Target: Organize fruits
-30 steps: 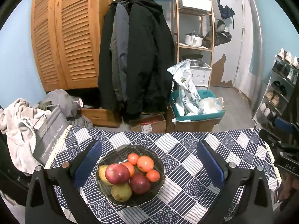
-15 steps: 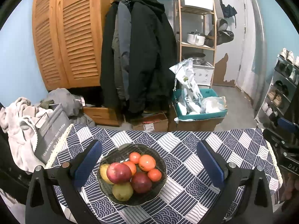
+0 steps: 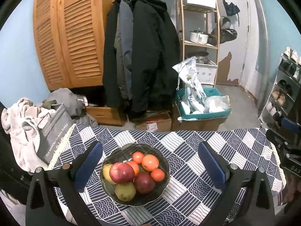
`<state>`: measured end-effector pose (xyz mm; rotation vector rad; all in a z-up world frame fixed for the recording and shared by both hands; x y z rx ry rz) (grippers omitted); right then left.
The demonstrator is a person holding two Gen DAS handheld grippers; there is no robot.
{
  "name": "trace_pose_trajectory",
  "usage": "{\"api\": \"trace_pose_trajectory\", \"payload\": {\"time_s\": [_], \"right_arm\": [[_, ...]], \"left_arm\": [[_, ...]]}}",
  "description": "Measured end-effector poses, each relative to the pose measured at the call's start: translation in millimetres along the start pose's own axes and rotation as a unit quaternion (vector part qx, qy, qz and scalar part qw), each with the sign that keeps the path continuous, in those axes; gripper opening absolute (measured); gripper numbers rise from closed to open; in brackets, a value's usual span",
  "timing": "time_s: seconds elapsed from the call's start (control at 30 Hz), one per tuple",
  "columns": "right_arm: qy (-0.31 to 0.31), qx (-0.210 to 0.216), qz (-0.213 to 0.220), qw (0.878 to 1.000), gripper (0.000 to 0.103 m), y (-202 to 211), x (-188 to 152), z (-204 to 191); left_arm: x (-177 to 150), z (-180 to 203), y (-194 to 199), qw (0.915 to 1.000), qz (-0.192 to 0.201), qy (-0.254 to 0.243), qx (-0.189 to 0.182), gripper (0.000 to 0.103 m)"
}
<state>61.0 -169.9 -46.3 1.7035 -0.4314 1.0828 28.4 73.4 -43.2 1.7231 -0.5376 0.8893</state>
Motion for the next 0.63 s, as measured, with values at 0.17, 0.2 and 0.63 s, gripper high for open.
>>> {"api": "trace_pose_trajectory", "payload": {"time_s": [0.17,0.2,0.63], "right_arm": [[0.000,0.000,0.000,1.000,0.082,-0.6,0.1,-0.5],[0.000,0.000,-0.001,1.000,0.082,-0.3,-0.5,-0.1],[0.000,-0.001,-0.002,1.000,0.082,-0.2,-1.0,0.3]], "left_arm": [[-1.1,1.0,-1.1,1.0000,-0.007,0.005,-0.005,0.102],[-1.5,0.9,-1.6,1.0000,-0.008,0.005,-0.004,0.102],[-0.7,3.9,-1.5,1.0000,-0.006,-0.001,0.002,0.102]]}}
Point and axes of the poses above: each gripper's, at about its wrist camera, not at the fingertips, and y roughly against the way its jaws point, z to its right, x to its top, the point moved 7 cm from there along -y, roughly the way its jaws point, and after that the axes turned 10 degrees about x, right-handed, at the moved point
